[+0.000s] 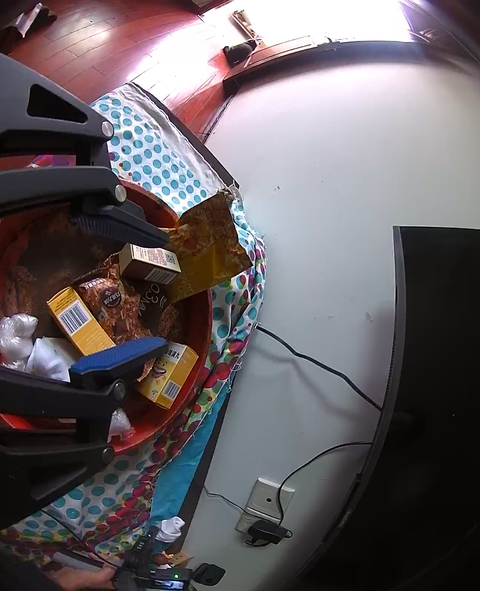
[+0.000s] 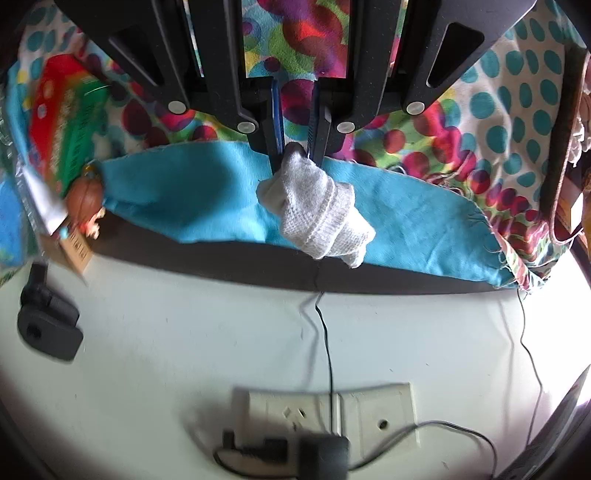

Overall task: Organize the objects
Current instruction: 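Lift the rolled sock with the right gripper and carry it over the basin, then open the right gripper to drop the sock into the basin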

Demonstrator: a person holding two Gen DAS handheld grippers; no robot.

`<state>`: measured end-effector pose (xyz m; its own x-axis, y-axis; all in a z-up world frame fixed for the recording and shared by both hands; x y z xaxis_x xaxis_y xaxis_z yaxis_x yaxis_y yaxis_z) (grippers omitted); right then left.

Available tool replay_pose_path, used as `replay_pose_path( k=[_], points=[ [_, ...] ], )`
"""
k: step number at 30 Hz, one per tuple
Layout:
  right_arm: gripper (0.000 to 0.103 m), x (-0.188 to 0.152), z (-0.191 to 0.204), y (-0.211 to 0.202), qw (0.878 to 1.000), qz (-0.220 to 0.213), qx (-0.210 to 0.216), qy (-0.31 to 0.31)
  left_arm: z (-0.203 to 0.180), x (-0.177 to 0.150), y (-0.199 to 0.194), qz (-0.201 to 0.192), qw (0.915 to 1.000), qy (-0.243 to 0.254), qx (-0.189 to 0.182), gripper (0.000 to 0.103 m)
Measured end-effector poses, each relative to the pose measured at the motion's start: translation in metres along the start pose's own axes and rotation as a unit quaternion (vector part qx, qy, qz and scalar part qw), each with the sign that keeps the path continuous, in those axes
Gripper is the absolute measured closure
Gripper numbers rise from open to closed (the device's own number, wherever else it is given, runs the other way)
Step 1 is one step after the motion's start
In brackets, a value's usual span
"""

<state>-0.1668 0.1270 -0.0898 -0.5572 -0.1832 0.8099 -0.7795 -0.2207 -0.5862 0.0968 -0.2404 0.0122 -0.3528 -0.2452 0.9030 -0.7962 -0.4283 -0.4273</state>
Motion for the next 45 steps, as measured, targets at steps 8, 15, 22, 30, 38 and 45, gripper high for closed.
replay_pose_path(
  k=[8, 15, 22, 30, 38, 45],
  points=[
    [0.092, 0.008, 0.019, -0.025, 1.000, -0.004, 0.016, -0.007, -0.006, -0.005, 0.002, 0.015, 0.9998, 0.010, -0.012, 0.051],
    [0.092, 0.001, 0.061, -0.056, 0.998, -0.005, 0.051, -0.021, -0.004, -0.008, 0.005, 0.034, 0.9992, 0.013, -0.017, 0.051],
    [0.092, 0.005, 0.139, -0.089, 0.991, -0.011, 0.125, -0.051, 0.001, -0.007, 0.002, 0.039, 0.9991, 0.009, -0.015, 0.051],
    [0.092, 0.002, 0.225, -0.106, 0.977, 0.000, 0.193, -0.092, 0.004, -0.007, 0.003, 0.043, 0.9989, 0.008, -0.015, 0.051],
    [0.092, -0.016, 0.288, -0.098, 0.970, 0.026, 0.206, -0.128, 0.008, -0.010, 0.007, 0.051, 0.9985, 0.015, -0.011, 0.051],
    [0.092, -0.025, 0.320, -0.093, 0.970, 0.043, 0.200, -0.131, 0.015, -0.013, 0.011, 0.058, 0.9981, 0.020, 0.000, 0.051]
  ],
)
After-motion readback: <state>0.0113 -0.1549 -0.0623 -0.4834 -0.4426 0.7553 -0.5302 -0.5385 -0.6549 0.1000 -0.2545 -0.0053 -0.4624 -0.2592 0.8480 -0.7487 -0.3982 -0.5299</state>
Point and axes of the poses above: each gripper's, at about its wrist camera, not at the fingertips, and y roughly the way its jaws point, z to its left, x to its top, the point moved 5 cm from there along y, roughly the way its jaws point, and after that the axes turned 13 degrees about -z, right-handed, at the moved point
